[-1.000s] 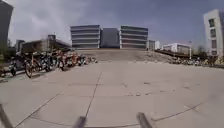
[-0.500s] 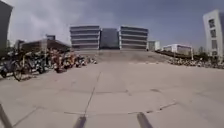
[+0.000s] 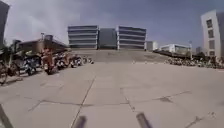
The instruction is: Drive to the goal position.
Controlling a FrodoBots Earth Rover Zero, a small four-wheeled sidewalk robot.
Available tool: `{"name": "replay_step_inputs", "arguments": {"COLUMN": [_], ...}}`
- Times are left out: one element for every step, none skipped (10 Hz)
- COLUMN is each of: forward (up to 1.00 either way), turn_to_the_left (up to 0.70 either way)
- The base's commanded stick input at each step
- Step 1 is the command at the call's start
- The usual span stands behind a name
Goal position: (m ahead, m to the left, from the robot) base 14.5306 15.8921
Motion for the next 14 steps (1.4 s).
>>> {"name": "replay_step_inputs", "arguments": {"forward": [1.00,1.00,1.00,1.00,1.00,1.00,1.00,1.00,1.00,1.00,1.00,1.00,1.00,1.00], "turn_to_the_left": [0.00,0.00,0.00,0.00,0.00,0.00,0.00,0.00,0.00,0.00,0.00,0.00,0.00,0.00]}}
